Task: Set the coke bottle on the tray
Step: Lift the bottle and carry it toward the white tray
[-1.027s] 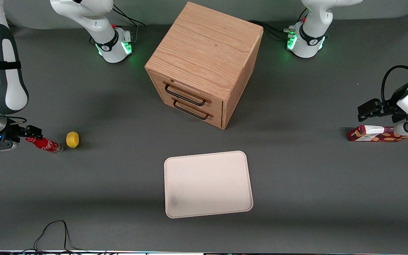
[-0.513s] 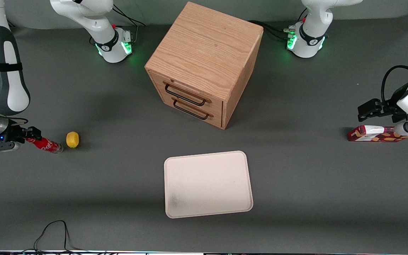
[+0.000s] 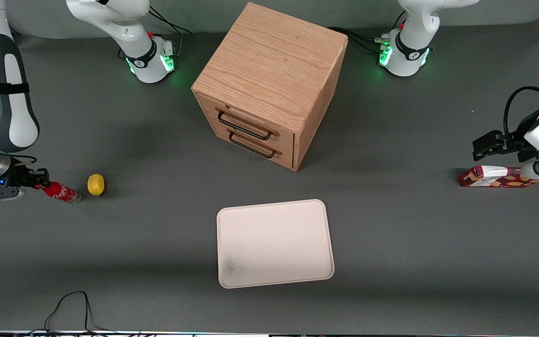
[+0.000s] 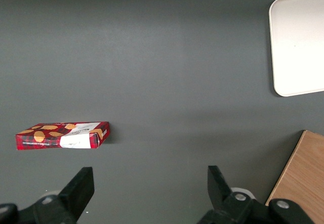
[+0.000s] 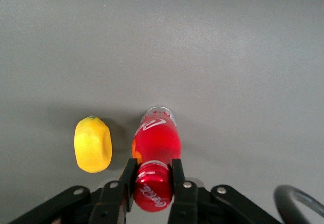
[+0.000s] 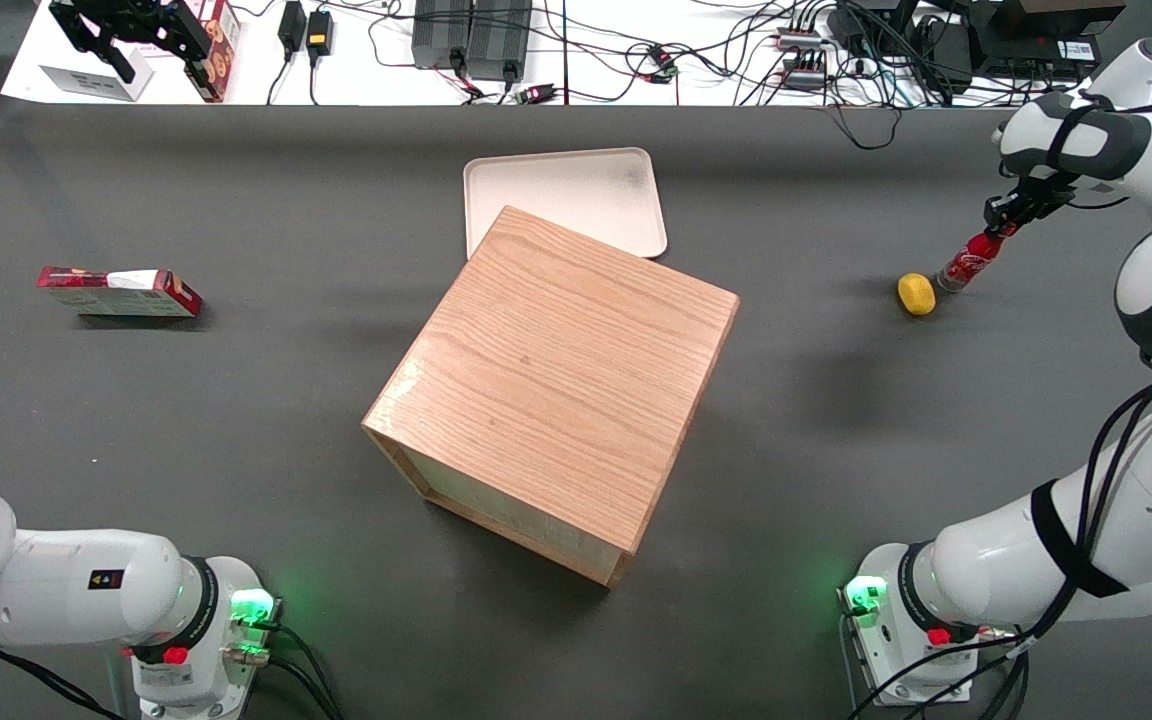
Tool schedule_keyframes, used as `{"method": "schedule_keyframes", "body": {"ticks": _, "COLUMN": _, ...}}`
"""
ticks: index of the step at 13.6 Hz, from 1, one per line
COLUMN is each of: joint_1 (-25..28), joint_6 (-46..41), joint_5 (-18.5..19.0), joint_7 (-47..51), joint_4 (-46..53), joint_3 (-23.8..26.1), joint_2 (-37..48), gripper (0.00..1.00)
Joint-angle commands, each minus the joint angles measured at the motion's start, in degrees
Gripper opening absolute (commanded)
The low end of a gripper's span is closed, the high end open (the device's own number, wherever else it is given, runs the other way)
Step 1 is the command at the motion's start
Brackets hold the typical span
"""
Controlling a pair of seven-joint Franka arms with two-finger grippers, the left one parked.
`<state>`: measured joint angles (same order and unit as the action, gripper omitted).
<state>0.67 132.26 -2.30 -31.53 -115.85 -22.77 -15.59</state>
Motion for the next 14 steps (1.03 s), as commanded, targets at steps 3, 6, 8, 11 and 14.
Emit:
{"method": "schedule_keyframes", "body": {"ticks": 3, "joint_1": 0.4, "joint_6": -16.5, "joint_5": -0.5, "joint_7": 0.1, "joint_4": 10.8, "joint_3": -0.1, "joint_2": 3.0, "gripper": 0.00}}
{"method": "schedule_keyframes", "body": {"ticks": 6, "joint_1": 0.7, "joint_6": -31.6, "joint_5": -0.3, "joint_7": 4.0, "joint_4": 23.9, "joint_3": 1.3, "joint_2": 3.0, "gripper": 0.00}}
{"method": "schedule_keyframes", "body": {"ticks": 8, "joint_1": 1.5, "joint_6": -40.2, "joint_5": -0.1, "joint_7": 7.3, "joint_4": 32.5, "joint_3": 1.4, "joint_2": 2.4, "gripper": 0.00}}
{"method": "schedule_keyframes", "body": {"ticks": 11, "joint_1": 2.9, "joint_6": -50.7, "joint_5": 0.5, "joint_7": 11.2, "joint_4": 42.7, "joint_3": 1.5, "joint_2": 1.1, "gripper": 0.00}}
{"method": "schedule_keyframes", "body": {"ticks": 14, "joint_1": 7.4, "joint_6": -56.2, "joint_5": 0.4, "joint_7": 19.0, "joint_4": 49.7, "joint_3": 1.5, "joint_2": -2.6, "gripper": 0.00}}
